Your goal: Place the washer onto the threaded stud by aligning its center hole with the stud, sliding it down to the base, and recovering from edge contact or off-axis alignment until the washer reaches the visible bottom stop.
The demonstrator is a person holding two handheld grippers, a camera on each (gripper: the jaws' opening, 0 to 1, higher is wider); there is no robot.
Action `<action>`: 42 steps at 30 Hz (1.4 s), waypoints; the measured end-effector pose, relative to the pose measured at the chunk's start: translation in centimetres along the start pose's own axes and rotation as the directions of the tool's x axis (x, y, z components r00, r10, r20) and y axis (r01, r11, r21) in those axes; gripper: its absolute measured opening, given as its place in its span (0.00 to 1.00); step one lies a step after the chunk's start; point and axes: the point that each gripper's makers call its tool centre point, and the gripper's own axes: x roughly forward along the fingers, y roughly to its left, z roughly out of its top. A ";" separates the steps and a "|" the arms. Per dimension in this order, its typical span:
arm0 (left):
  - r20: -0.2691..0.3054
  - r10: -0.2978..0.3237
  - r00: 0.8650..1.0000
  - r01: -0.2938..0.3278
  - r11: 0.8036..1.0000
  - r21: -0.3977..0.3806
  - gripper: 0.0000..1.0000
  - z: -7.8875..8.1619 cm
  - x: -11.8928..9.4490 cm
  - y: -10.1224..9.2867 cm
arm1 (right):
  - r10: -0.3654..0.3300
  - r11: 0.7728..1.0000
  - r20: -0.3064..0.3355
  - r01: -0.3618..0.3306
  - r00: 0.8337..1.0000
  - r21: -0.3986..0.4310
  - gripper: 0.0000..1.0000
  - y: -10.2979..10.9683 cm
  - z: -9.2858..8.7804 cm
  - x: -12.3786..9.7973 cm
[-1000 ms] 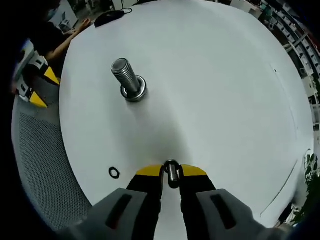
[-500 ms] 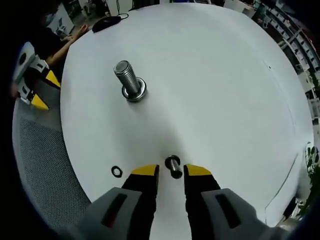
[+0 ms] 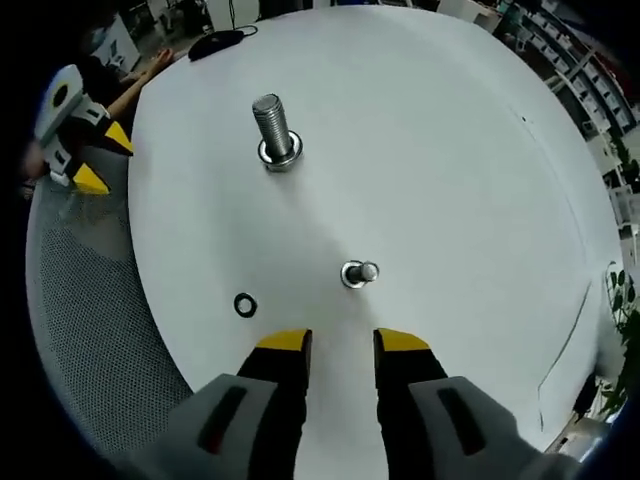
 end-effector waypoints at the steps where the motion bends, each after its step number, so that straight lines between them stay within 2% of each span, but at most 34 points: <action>1: -0.001 -0.001 1.000 0.001 1.000 0.000 0.25 0.0 0.0 0.0 | 0.000 1.000 0.001 0.000 1.000 0.003 0.28 0.0 -0.1 0.1; 10: -0.004 -0.010 1.000 0.010 1.000 -0.001 0.25 -0.1 0.0 -0.2 | 0.006 1.000 -0.008 -0.006 1.000 0.006 0.31 1.7 -0.8 0.5; 19: 0.004 -0.019 1.000 0.019 1.000 0.002 0.25 0.0 0.0 -0.3 | 0.010 1.000 0.022 -0.010 1.000 0.006 0.35 3.0 0.0 0.1; 26: 0.006 -0.032 0.999 0.031 0.999 0.010 0.25 0.1 0.0 -0.5 | 0.035 0.999 0.042 -0.035 0.998 0.004 0.36 4.8 1.0 0.4; 34: 0.017 -0.028 0.999 0.028 1.000 0.003 0.25 0.2 0.0 -0.4 | 0.076 0.995 0.036 -0.073 0.996 -0.069 0.38 7.7 1.9 1.4; 42: 0.017 -0.028 0.999 0.028 1.000 0.004 0.25 0.2 0.0 -0.4 | 0.082 0.993 0.017 -0.080 0.996 -0.092 0.37 8.3 1.7 2.1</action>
